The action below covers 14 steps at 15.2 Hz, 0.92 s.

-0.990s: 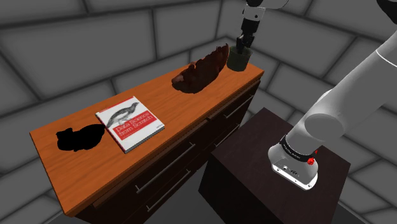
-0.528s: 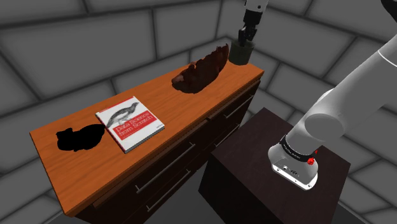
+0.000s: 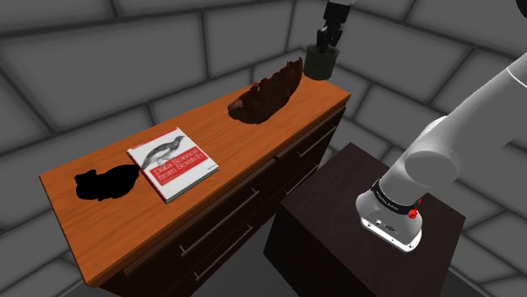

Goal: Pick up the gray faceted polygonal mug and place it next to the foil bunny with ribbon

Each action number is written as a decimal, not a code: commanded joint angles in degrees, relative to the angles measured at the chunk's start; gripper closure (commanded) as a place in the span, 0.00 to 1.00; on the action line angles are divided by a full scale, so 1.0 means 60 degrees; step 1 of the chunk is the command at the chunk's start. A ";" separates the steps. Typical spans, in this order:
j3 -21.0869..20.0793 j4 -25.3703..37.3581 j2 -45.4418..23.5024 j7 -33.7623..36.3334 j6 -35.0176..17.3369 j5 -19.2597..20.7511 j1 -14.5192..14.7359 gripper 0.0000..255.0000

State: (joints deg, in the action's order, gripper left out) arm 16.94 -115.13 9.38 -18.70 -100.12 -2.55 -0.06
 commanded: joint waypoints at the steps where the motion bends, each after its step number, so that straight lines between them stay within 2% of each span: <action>1: -0.0249 -0.0262 0.0257 0.0420 -0.0040 -0.0016 0.0166 1.00; 7: -0.1140 -0.0995 0.0915 0.1826 -0.0235 -0.0210 0.0728 1.00; 14: -0.2201 -0.1365 0.1220 0.3427 -0.0461 -0.0603 0.1419 1.00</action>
State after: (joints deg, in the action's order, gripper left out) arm 4.77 -122.68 16.37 0.37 -102.40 -5.71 7.77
